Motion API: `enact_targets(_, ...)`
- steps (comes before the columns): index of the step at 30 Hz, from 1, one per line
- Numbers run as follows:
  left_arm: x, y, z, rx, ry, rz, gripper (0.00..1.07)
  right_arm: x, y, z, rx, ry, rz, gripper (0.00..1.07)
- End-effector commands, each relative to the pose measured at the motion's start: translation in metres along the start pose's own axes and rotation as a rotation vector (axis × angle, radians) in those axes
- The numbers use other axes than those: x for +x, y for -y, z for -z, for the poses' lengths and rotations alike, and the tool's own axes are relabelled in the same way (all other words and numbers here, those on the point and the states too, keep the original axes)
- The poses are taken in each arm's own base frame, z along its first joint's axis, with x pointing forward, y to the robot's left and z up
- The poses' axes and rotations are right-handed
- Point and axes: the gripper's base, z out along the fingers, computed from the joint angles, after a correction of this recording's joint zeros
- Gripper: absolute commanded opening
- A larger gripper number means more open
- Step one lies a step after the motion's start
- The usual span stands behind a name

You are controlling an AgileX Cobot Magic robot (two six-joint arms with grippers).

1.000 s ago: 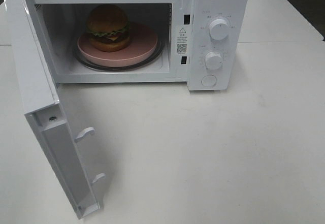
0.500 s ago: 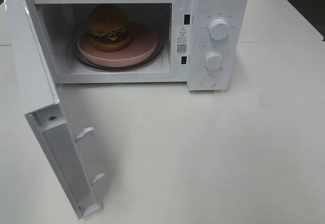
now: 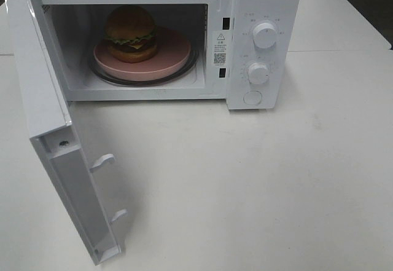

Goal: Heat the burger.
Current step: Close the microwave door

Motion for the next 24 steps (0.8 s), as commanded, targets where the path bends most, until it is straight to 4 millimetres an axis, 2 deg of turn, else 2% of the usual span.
enact_targets(1,0.0008,0.0005,0.0023,0.002,0.018,0.005,0.98,0.0018,-0.0001,0.0028,0.0,0.035,0.002,0.76)
enact_targets(24,0.0008,0.0005,0.0023,0.002,0.018,0.005,0.98,0.0018,-0.0001,0.0028,0.0,0.035,0.002,0.76)
